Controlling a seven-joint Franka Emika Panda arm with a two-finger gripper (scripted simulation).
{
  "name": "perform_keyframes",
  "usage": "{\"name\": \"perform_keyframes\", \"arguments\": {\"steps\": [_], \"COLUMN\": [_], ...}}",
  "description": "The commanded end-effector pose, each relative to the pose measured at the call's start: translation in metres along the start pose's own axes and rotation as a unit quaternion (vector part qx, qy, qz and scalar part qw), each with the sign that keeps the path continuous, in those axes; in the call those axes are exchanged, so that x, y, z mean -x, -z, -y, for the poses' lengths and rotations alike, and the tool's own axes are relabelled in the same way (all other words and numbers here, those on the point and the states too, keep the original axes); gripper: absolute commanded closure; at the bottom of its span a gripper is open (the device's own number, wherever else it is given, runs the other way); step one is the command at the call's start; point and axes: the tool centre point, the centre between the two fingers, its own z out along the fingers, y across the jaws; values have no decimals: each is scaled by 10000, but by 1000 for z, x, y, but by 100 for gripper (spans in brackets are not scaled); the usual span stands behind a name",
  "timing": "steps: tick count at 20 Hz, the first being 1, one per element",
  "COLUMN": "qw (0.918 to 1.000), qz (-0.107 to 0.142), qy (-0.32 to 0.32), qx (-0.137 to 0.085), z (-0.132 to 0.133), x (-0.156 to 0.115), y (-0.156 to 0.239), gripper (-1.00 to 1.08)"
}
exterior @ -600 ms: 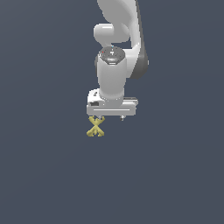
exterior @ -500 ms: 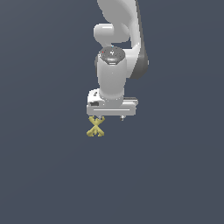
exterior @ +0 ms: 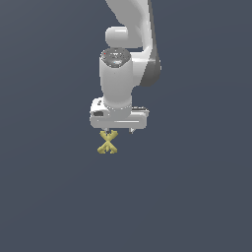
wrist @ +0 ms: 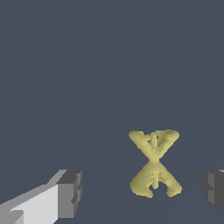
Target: Pick up the object and move it to a goal position.
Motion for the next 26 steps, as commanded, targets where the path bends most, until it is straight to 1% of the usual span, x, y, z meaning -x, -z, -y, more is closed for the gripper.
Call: {"name": "perform_keyframes", "arguments": {"steps": [1,8,19,26], "qw": [10000,10000,9999,9998], "qz": [0,19,81,96], "qy": [5,36,136,160], "qx": [-2,-15,-55,-63], "z": [0,-12,-55,-66], "x": [0,7,39,50], "y": [0,-20,-89,-106], "gripper": [-92,-92,-92,-92]}}
